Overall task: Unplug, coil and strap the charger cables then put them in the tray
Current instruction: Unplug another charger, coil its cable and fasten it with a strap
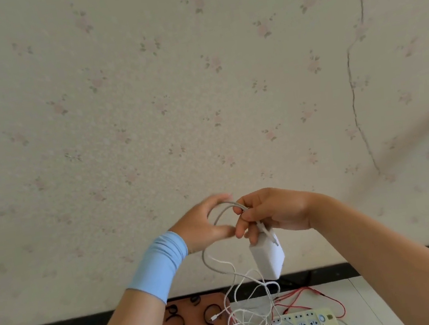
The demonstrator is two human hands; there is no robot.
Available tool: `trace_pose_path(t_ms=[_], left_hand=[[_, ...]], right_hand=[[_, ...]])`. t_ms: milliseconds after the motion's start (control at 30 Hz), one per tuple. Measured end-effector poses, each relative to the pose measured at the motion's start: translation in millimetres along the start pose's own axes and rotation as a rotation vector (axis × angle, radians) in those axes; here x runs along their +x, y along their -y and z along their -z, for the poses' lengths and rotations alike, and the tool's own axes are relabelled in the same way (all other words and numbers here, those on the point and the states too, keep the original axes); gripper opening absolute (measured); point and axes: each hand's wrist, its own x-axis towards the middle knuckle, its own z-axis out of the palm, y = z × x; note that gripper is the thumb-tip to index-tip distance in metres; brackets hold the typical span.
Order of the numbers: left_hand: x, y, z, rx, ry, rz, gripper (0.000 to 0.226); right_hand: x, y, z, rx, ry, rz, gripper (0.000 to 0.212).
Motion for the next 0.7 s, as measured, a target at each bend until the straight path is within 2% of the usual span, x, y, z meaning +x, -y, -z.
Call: trace_pose_path(t_ms=[33, 100, 167, 233, 300, 367, 433, 533, 700], left_hand=[[1.1, 2.2, -4.3, 0.009, 0.079, 0.039, 0.042], [3.4, 3.6, -7.7, -0.065, 0.076, 0.099, 0.013], [3.4, 0.0, -4.5, -0.081, 0.055, 0.133, 0.017], [-0.1, -6.8, -0.8, -0.057, 0.151, 0.17, 0.015], [-3.8, -12.5, -0.4, 0.047, 0.242, 0.198, 0.017], [-4.2, -15.5, -1.8, 0.022, 0.285, 0.203, 0.023], [-2.4, -13.0, -0.4, -0.145, 0.298, 0.196, 0.024], [-3.5, -7.0, 8.1, -0.27, 0.218, 0.127, 0.02], [-1.2, -2.9, 12.6, -0.291, -0.116, 0.053, 0.029]], right_hand=[[-0.3, -0.3, -0.2, -0.005, 0.004, 0.003, 0.012], [-1.6, -0.3, -1.0, -0.016, 0.001, -0.03, 0.015], [-3.9, 0.5, -2.5, -0.116, 0.02, -0.096, 0.015], [-5.8, 0.8, -5.9, -0.322, 0.083, -0.188, 0.01], [-4.2, -0.6, -10.1, -0.42, 0.165, -0.278, 0.023], [-1.3, -1.8, -14.9, -0.389, 0.201, -0.283, 0.026], [0.4, -3.3, -18.3, -0.271, 0.203, -0.237, 0.026], [1.6, -3.2, -21.4, -0.06, 0.15, -0.137, 0.028], [8.3, 1.2, -23.5, 0.11, -0.001, -0.064, 0.029]])
